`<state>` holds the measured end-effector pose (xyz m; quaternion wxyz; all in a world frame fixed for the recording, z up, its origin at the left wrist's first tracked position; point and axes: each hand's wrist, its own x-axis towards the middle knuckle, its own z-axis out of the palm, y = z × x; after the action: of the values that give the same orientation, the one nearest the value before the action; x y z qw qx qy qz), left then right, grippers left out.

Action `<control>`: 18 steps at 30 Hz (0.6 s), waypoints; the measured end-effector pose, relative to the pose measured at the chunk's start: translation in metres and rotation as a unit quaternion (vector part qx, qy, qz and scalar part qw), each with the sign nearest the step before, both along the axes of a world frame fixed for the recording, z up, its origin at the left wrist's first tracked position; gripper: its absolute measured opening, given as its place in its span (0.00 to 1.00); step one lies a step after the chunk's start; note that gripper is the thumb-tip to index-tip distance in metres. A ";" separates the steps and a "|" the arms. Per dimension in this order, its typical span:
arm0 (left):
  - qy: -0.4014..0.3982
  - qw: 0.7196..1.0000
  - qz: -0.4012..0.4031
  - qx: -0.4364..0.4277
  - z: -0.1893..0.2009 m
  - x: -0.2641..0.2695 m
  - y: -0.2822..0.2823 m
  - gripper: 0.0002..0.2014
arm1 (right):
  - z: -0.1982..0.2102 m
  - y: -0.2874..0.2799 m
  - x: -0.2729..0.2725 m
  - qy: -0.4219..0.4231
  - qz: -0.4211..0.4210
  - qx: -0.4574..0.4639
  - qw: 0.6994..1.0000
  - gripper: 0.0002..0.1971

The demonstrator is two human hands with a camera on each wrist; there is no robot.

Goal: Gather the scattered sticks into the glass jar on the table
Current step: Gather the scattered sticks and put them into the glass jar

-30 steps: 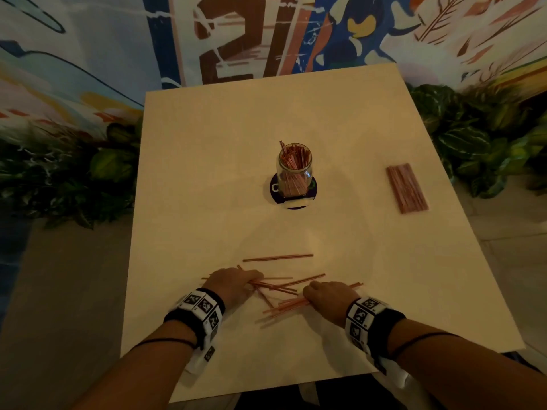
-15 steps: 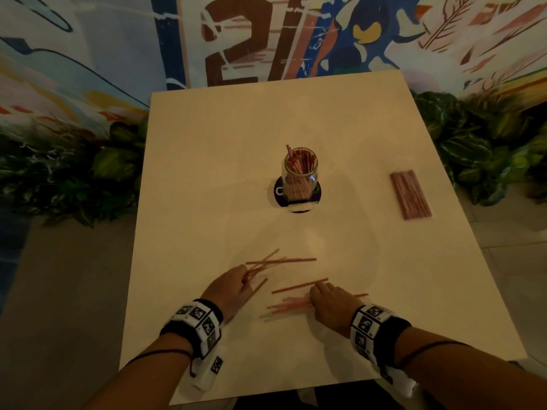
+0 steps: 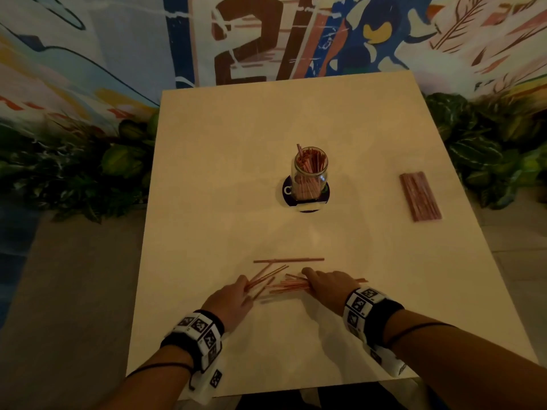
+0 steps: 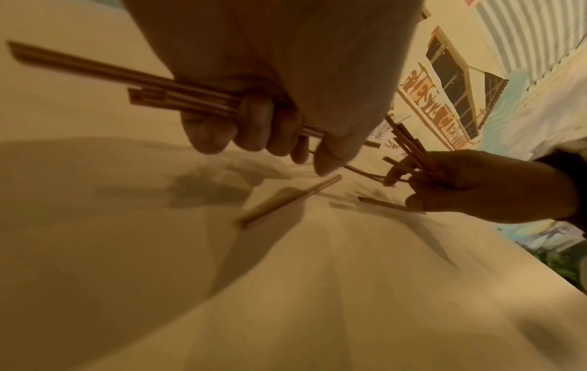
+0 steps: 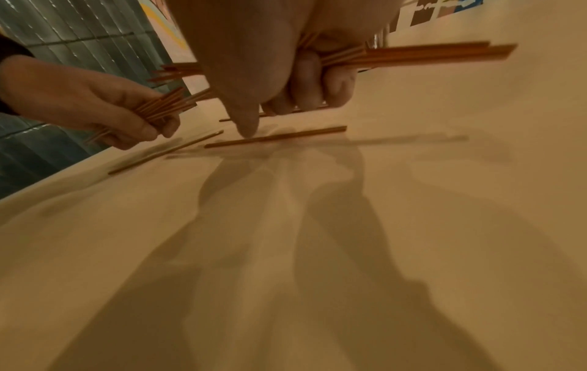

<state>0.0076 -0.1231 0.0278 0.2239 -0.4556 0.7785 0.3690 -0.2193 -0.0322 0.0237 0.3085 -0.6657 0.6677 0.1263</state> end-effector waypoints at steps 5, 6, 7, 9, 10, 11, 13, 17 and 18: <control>-0.035 0.997 -0.052 -0.053 -0.003 -0.004 0.005 0.17 | -0.005 -0.003 0.004 0.014 0.008 0.009 1.000 0.13; -0.038 0.996 -0.056 -0.064 -0.004 -0.006 0.005 0.16 | -0.005 -0.005 0.005 0.012 -0.006 0.018 1.000 0.13; -0.043 0.995 -0.060 -0.070 -0.004 -0.007 0.005 0.15 | -0.005 -0.006 0.006 0.011 -0.022 0.026 0.999 0.13; -0.055 0.994 -0.062 -0.071 -0.005 -0.009 0.005 0.15 | -0.004 -0.009 0.008 0.012 -0.047 0.036 0.998 0.13; -0.060 0.994 -0.061 -0.068 -0.006 -0.011 0.006 0.15 | -0.004 -0.009 0.009 0.013 -0.055 0.038 0.998 0.14; -0.065 0.994 -0.059 -0.064 -0.006 -0.012 0.007 0.15 | -0.004 -0.009 0.010 0.012 -0.059 0.038 0.997 0.14; -0.070 0.994 -0.056 -0.058 -0.007 -0.013 0.009 0.15 | -0.005 -0.007 0.010 0.009 -0.061 0.027 0.998 0.14; -0.074 0.996 -0.030 -0.032 -0.007 -0.009 0.006 0.14 | -0.003 -0.007 0.004 -0.024 -0.074 0.015 0.997 0.14; -0.062 0.998 -0.006 -0.015 -0.006 -0.007 0.004 0.14 | 0.000 -0.009 0.002 -0.043 -0.081 0.022 0.996 0.15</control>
<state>0.0011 -0.1188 0.0220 0.2668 -0.4759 0.7716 0.3270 -0.2173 -0.0410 0.0233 0.3603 -0.6073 0.7028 0.0866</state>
